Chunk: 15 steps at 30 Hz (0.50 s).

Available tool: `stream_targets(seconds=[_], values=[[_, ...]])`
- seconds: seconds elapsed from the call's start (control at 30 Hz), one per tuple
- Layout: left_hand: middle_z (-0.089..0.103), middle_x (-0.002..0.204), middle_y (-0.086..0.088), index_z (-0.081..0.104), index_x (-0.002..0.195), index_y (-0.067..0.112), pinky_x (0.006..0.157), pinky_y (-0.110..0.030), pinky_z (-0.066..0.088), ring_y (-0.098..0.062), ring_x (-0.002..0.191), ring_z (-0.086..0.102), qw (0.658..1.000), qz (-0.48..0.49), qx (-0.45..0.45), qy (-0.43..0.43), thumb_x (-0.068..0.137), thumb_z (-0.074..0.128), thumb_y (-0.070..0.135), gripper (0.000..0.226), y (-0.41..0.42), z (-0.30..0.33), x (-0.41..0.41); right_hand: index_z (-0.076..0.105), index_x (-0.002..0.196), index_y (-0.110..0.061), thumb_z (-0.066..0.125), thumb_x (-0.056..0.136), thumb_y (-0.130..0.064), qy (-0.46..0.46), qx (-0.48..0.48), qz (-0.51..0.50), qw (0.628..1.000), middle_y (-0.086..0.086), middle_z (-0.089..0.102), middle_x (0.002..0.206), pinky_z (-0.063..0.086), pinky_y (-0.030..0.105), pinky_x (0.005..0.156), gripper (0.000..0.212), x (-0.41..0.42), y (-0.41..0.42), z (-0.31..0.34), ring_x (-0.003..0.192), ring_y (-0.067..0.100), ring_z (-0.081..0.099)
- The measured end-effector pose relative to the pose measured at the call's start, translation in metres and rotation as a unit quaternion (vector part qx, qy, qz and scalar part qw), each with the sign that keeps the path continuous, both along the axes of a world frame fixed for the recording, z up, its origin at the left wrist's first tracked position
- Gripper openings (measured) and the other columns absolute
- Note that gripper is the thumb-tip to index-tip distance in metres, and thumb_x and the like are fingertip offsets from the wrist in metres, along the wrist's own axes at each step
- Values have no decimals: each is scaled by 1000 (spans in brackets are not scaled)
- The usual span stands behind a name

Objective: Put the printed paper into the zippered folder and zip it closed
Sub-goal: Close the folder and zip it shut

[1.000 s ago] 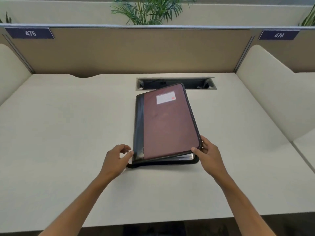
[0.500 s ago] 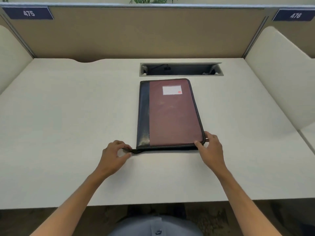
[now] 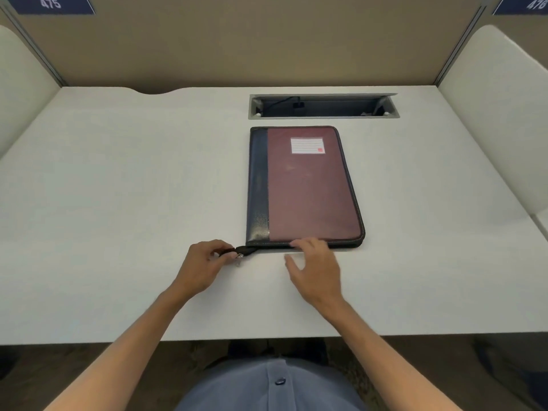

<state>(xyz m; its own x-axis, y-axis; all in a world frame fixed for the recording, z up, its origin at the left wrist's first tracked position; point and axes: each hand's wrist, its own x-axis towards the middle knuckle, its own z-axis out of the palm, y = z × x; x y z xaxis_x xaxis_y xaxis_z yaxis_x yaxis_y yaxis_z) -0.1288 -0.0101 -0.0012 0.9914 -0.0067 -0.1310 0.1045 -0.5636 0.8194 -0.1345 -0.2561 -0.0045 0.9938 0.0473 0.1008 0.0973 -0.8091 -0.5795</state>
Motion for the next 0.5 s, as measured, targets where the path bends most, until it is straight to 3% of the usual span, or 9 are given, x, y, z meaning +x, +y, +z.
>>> stream_targets(seconds=[0.13, 0.23, 0.3, 0.4, 0.5], values=[[74, 79, 7, 75, 84, 21, 70, -15, 45, -8, 77, 66, 999, -2, -35, 12, 85, 71, 18, 5, 0, -1, 0, 65, 108, -29, 55, 88, -52, 62, 50, 68, 995, -14, 66, 95, 50, 27, 77, 33, -6, 39, -6, 88, 6, 60], [75, 81, 2, 75, 85, 18, 78, -27, 50, -19, 82, 68, 998, 0, -64, 29, 87, 69, 16, 6, 0, -1, -1, 67, 109, -28, 53, 86, -60, 81, 67, 82, 991, -12, 69, 99, 49, 26, 77, 42, -4, 62, -10, 90, 5, 62], [74, 81, -1, 74, 84, 16, 82, -33, 51, -24, 84, 68, 996, 2, -81, 34, 88, 68, 14, 8, -1, 0, 0, 67, 106, -26, 55, 87, -57, 82, 68, 74, 992, -11, 69, 97, 47, 23, 72, 39, -1, 72, -14, 87, 5, 61], [74, 81, -1, 73, 84, 15, 85, -32, 52, -20, 83, 68, 995, 2, -97, 36, 89, 66, 12, 10, -3, 2, 0, 68, 96, -26, 57, 89, -50, 74, 62, 44, 994, -12, 68, 87, 35, 18, 62, 28, 2, 80, -18, 76, 2, 53], [75, 85, -4, 73, 86, 12, 87, -32, 52, -24, 87, 69, 994, 2, -102, 37, 90, 65, 12, 9, -3, 2, -1, 66, 89, -25, 56, 90, -47, 69, 56, 42, 995, -11, 67, 82, 38, 22, 62, 24, 4, 81, -19, 72, 5, 53]])
